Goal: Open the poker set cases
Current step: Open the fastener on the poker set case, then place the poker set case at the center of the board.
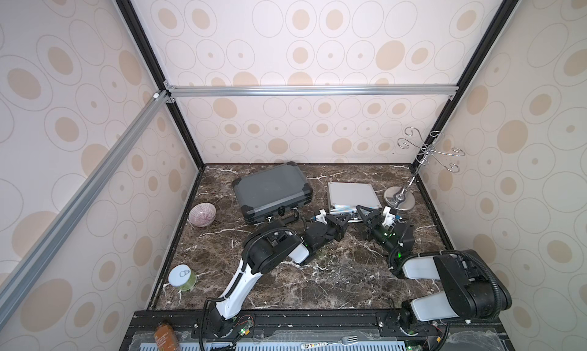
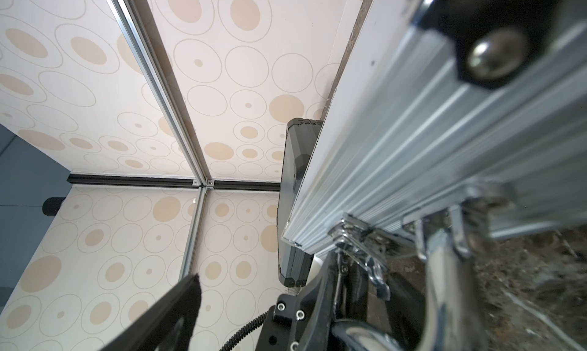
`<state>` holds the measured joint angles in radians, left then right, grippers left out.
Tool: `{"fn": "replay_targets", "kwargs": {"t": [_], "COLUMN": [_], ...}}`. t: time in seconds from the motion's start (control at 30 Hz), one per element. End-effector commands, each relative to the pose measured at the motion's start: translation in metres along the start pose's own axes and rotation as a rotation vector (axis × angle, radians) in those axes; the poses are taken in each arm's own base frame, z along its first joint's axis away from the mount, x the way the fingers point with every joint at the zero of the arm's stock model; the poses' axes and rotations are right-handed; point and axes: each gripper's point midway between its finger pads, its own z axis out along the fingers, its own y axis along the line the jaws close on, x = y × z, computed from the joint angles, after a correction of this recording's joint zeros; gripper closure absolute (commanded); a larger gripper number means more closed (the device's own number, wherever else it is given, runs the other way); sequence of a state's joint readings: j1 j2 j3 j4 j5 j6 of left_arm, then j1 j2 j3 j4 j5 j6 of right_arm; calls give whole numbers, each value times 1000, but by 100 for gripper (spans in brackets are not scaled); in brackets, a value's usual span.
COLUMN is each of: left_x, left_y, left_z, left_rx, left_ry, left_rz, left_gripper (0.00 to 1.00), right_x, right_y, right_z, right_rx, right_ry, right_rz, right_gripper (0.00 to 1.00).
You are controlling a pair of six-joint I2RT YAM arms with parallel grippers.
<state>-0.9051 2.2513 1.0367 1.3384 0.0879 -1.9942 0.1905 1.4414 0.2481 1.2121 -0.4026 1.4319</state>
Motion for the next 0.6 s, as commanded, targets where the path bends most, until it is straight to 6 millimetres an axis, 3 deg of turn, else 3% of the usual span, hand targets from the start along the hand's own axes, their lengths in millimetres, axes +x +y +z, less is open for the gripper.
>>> {"fn": "replay_targets", "kwargs": {"t": [0.0, 0.23, 0.57], "left_x": [17, 12, 5], "left_y": [6, 13, 23], "left_z": [0, -1, -5], "left_rx": [5, -3, -9], "left_ry": [76, 64, 39], "left_rz": [-83, -92, -112], "left_gripper": [100, 100, 100], "right_x": [-7, -3, 14], "right_y": [76, 50, -2], "right_z": [-5, -6, -8], "right_rx": [-258, -191, 57], "right_ry": [-31, -21, 66], "right_rz": [-67, -31, -105], "right_gripper": [8, 9, 10]}}
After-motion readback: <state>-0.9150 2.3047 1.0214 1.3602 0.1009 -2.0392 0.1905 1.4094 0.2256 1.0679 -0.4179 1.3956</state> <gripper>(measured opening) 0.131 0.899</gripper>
